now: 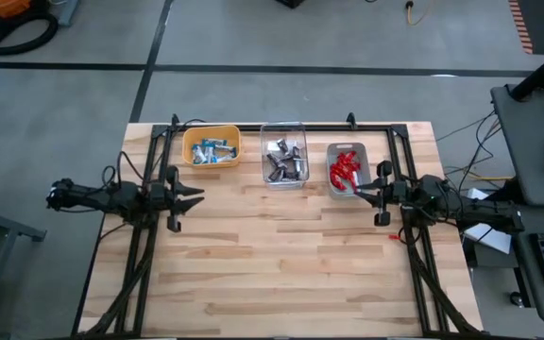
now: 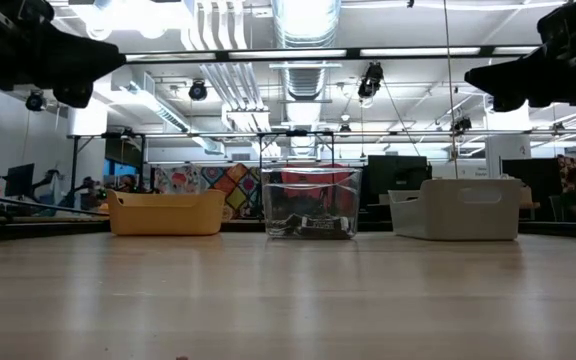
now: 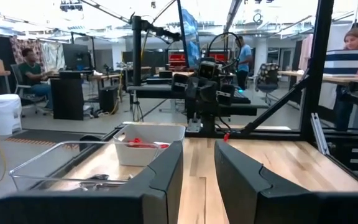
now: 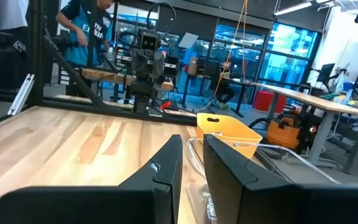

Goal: Sort candy
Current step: Return to Home Position

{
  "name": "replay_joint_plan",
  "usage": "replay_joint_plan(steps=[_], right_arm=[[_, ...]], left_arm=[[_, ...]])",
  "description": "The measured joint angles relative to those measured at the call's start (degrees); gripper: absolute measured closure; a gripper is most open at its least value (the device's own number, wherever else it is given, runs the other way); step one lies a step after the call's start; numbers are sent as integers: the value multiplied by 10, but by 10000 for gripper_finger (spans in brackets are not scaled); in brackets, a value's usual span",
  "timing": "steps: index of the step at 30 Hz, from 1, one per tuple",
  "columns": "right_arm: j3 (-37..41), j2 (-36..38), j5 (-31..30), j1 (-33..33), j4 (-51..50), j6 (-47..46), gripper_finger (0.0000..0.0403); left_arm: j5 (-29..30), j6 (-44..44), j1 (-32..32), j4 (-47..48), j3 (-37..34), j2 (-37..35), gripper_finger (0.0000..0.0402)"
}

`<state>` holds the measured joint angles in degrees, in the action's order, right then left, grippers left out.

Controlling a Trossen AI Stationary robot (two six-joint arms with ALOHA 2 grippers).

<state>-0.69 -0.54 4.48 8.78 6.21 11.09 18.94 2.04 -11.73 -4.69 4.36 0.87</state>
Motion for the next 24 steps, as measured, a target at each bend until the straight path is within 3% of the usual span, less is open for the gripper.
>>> replay_joint_plan(steps=[17,22,24], right_arm=[[-1,0,0,0,-1,-23,344],[0,5,0,0,-5,-157,344],[0,5,0,0,-34,-160,344]], left_arm=[[0,0,0,0,0,6,324],[0,0,0,0,0,6,324],[0,0,0,0,0,6,324]])
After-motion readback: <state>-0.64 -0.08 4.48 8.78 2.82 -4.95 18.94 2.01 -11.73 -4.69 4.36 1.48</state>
